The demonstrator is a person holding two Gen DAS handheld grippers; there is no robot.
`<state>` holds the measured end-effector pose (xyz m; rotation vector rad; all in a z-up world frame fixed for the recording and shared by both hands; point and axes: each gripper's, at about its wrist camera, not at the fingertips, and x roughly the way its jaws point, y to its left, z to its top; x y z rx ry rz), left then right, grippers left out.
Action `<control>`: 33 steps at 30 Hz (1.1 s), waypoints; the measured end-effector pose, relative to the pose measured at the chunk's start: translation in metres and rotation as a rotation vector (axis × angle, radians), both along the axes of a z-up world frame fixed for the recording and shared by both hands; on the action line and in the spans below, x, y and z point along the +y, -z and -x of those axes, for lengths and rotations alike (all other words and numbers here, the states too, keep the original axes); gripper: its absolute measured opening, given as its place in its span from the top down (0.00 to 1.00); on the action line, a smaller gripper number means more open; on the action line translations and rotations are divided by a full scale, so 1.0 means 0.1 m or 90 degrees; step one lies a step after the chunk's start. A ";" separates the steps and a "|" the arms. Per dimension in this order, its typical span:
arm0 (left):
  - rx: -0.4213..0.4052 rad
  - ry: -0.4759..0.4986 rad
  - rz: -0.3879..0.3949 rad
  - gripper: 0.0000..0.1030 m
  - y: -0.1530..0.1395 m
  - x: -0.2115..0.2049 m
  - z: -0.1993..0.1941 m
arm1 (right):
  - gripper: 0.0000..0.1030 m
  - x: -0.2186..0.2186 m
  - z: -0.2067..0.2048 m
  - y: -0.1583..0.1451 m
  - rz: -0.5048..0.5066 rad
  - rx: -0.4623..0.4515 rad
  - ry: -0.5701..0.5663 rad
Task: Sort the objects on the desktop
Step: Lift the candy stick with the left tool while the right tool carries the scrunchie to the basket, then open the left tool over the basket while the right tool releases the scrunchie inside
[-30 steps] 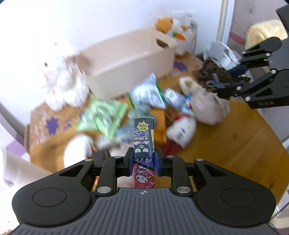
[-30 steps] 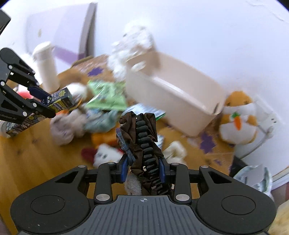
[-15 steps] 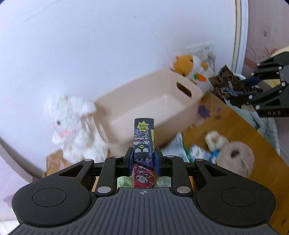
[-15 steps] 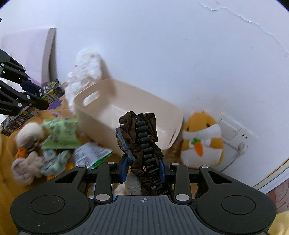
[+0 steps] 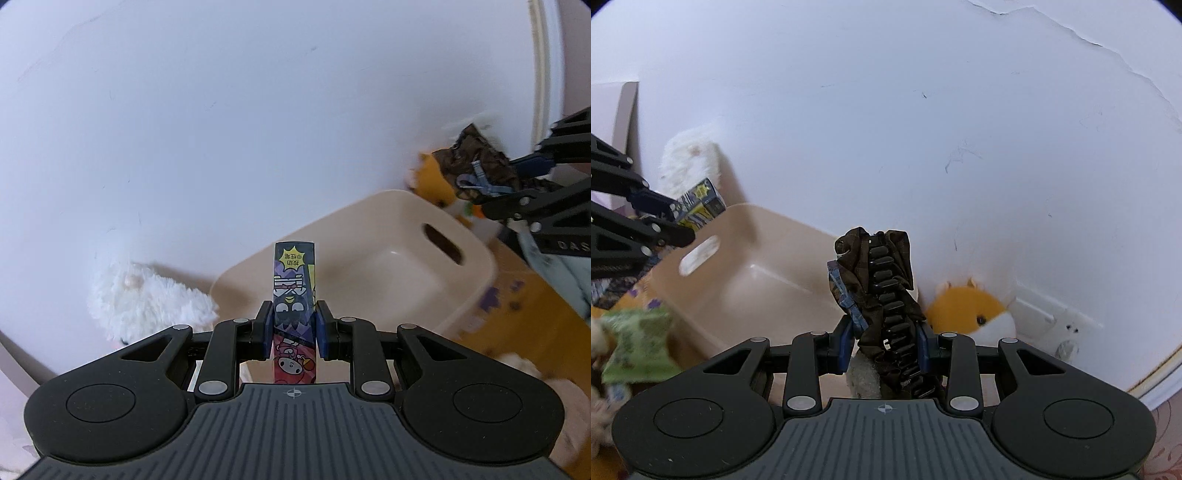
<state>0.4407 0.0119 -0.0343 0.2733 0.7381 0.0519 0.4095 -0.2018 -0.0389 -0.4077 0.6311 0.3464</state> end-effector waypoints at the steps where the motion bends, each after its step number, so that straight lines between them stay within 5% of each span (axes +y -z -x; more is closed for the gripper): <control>1: -0.001 -0.011 0.000 0.78 0.07 0.01 -0.06 | 0.69 0.03 -0.05 0.02 -0.002 -0.005 0.003; 9: 0.014 -0.072 -0.032 0.78 0.43 0.02 -0.49 | 0.69 0.37 -0.42 0.39 -0.023 -0.006 0.025; 19: 0.098 -0.115 0.021 0.76 0.74 0.07 -0.77 | 0.68 0.53 -0.59 0.79 0.002 0.049 0.014; 23: 0.100 -0.116 0.021 0.36 0.78 0.06 -0.86 | 0.49 0.53 -0.59 0.85 0.006 0.062 0.005; 26: 0.090 -0.114 0.008 0.32 0.80 0.05 -0.89 | 0.36 0.51 -0.52 0.85 0.020 0.035 0.003; 33: 0.094 -0.111 0.008 0.31 0.76 0.08 -0.73 | 0.24 0.40 -0.42 0.73 0.002 0.013 0.005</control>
